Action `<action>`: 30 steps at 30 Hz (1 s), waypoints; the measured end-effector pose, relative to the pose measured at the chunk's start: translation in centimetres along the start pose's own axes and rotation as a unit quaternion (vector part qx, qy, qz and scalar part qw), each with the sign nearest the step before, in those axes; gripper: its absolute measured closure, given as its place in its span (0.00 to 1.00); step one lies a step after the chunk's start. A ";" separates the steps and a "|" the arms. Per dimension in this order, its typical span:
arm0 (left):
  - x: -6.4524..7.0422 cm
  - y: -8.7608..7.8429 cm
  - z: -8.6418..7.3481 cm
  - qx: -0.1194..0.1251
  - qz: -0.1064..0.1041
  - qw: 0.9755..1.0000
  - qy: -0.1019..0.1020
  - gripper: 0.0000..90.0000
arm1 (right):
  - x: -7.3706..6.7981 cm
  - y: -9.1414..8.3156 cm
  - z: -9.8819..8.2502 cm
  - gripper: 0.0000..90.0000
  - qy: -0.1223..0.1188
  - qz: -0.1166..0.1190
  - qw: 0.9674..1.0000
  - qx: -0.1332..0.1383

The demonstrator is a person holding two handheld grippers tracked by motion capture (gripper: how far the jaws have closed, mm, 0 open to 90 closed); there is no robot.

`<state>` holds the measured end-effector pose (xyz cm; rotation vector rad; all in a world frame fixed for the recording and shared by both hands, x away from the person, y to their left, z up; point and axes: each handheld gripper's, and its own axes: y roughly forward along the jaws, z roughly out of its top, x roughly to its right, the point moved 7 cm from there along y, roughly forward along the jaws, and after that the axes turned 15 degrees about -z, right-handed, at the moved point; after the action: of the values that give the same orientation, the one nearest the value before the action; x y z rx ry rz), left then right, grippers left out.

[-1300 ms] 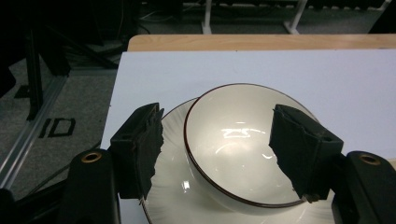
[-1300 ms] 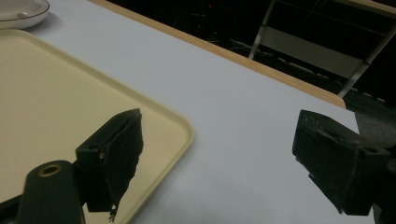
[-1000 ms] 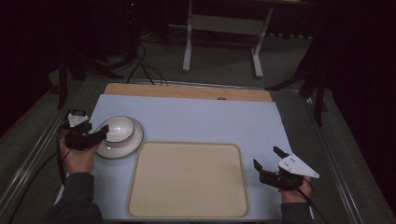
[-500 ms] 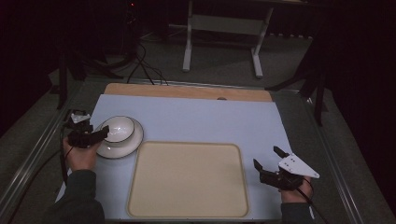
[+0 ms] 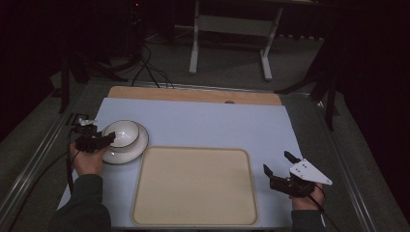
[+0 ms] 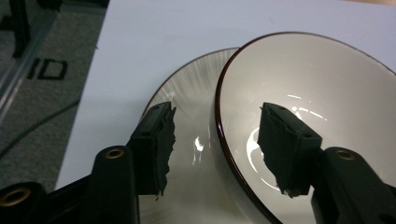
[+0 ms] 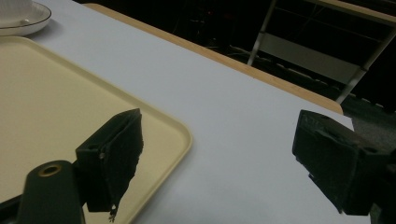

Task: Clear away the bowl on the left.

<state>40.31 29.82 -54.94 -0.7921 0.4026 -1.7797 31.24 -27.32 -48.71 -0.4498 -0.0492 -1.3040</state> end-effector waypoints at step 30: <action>0.1 1.1 -0.8 -0.025 -0.074 0.992 -0.098 0.89 | 0.1 -0.2 0.2 0.17 0.002 -0.005 1.000 0.008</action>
<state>40.52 29.25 -56.13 -1.0442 0.2640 -1.8134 31.11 -27.42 -48.41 -0.4328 -0.0582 -1.3132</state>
